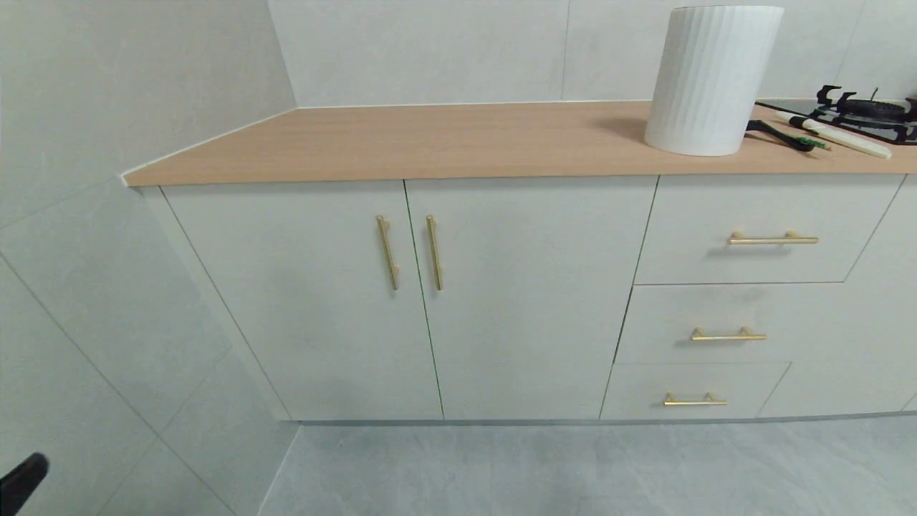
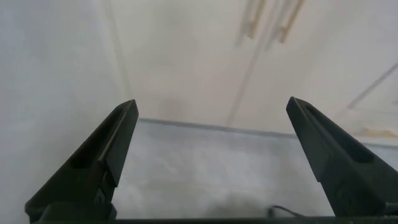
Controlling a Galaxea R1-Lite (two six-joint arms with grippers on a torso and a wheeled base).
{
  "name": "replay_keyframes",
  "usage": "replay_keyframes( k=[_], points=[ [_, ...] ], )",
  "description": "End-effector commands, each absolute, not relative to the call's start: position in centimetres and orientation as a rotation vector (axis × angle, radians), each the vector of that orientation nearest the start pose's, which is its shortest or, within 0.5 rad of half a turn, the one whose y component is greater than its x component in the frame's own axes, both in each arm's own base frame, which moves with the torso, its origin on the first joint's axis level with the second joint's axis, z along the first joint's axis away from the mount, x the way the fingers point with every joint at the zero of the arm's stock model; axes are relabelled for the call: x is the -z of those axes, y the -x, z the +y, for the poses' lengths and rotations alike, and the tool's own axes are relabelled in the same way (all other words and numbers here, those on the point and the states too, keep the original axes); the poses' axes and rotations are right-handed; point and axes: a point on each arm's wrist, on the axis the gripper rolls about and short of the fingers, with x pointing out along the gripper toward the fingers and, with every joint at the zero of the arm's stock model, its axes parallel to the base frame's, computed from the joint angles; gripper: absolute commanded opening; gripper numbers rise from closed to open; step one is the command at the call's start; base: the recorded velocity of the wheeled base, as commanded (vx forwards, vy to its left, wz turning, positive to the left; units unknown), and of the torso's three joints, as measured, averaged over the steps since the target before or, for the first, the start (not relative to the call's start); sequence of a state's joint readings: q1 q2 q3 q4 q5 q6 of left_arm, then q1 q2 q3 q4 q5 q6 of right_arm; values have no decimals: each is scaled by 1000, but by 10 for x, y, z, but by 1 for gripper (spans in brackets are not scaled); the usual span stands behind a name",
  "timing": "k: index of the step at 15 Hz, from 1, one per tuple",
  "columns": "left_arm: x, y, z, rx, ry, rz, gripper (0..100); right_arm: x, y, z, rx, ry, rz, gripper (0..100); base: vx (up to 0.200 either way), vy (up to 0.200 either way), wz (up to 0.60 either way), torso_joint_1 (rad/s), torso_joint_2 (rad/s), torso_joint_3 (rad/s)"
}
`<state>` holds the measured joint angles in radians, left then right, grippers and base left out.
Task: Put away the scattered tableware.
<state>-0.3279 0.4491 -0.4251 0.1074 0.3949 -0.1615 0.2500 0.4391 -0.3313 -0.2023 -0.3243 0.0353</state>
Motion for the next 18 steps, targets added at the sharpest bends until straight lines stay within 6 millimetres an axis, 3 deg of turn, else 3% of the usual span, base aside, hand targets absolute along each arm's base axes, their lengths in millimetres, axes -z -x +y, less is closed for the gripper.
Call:
replay_keyframes(
  k=[1,2,4,8,11,12,15,18],
  points=[
    [-170,31,16,-163,137,-23,100,-164,47,-11,251,28,-213,100,0,0,0,0,0,0],
    [-167,33,16,-178,137,-29,100,-163,49,-10,274,32,-222,100,0,0,0,0,0,0],
    [-141,41,15,-247,126,-39,100,-148,56,-6,311,61,-230,100,0,0,0,0,0,0],
    [-120,39,11,-430,140,-12,100,-116,37,-8,391,61,-163,100,0,0,0,0,0,0],
    [-90,35,9,-438,95,26,100,-97,27,-8,385,52,-192,100,0,0,0,0,0,0],
    [-84,32,9,-423,85,43,100,-96,27,-8,374,36,-182,100,0,0,0,0,0,0],
    [-82,26,3,-150,45,-8,100,-81,24,-4,181,14,-44,100,0,0,0,0,0,0],
    [-76,23,1,-44,-18,-1,100,-75,23,0,-11,-9,14,100,0,0,0,0,0,0]
  ],
)
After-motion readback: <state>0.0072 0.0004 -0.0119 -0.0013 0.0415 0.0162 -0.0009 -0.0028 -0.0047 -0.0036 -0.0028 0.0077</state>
